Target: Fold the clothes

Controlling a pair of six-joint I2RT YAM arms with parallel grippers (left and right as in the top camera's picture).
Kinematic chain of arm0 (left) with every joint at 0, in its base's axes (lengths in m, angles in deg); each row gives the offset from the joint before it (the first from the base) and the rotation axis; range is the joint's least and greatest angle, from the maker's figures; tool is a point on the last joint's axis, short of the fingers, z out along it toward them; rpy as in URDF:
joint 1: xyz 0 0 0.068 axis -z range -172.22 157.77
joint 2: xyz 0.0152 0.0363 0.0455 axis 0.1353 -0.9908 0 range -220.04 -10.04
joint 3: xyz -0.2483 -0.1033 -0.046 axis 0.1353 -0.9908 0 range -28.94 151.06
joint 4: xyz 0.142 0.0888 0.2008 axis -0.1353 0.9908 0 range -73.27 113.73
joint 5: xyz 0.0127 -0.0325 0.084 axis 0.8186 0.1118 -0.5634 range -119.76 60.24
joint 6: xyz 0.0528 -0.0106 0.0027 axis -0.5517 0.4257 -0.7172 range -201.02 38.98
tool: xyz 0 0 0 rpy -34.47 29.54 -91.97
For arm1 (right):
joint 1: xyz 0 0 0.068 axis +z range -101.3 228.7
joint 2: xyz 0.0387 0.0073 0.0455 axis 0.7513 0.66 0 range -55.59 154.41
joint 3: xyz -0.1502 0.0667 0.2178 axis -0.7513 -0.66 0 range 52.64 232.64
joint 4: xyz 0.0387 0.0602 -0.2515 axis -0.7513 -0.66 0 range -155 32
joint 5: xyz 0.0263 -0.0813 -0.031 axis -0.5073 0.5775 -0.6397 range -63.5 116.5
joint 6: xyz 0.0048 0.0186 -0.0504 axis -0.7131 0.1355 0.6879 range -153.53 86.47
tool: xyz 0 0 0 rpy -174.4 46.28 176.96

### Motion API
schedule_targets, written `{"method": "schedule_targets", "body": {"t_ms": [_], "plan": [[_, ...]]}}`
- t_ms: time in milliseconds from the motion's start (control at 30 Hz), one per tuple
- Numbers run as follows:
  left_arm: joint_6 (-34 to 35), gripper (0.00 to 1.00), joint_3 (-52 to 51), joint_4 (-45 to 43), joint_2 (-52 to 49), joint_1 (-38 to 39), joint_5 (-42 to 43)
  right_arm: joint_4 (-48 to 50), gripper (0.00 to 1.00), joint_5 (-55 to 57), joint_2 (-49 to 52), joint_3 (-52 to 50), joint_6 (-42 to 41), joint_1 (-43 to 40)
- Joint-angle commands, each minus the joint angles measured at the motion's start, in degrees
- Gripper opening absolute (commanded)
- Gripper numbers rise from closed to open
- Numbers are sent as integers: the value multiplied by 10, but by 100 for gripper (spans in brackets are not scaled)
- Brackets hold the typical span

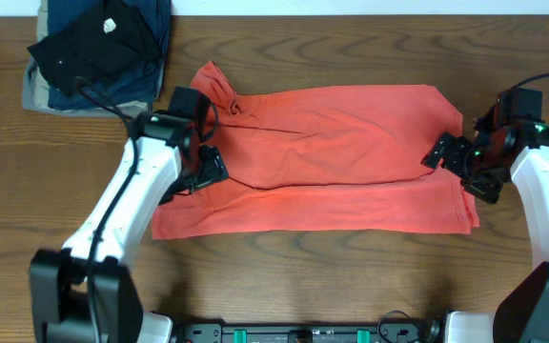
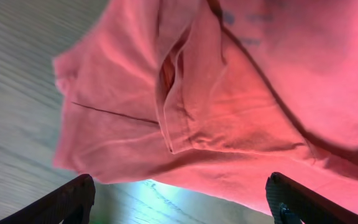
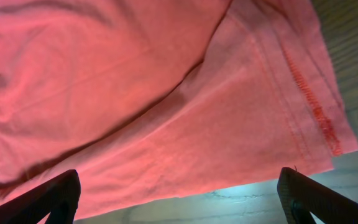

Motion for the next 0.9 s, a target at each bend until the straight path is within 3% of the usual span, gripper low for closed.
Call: {"method": "schedule_targets", "body": {"t_ms": [0, 367, 567, 867], "plan": [[-19, 89, -7, 4, -26, -2, 19, -4, 99, -6, 4, 8, 19, 7], [-70, 89, -8, -12, -92, -36, 24, -26, 99, -6, 4, 8, 64, 7], [-149, 89, -26, -49, -95, -65, 97, -25, 99, -6, 4, 8, 73, 7], [-161, 85, -106, -128, -96, -66, 167, -19, 99, -6, 4, 8, 73, 7]]}}
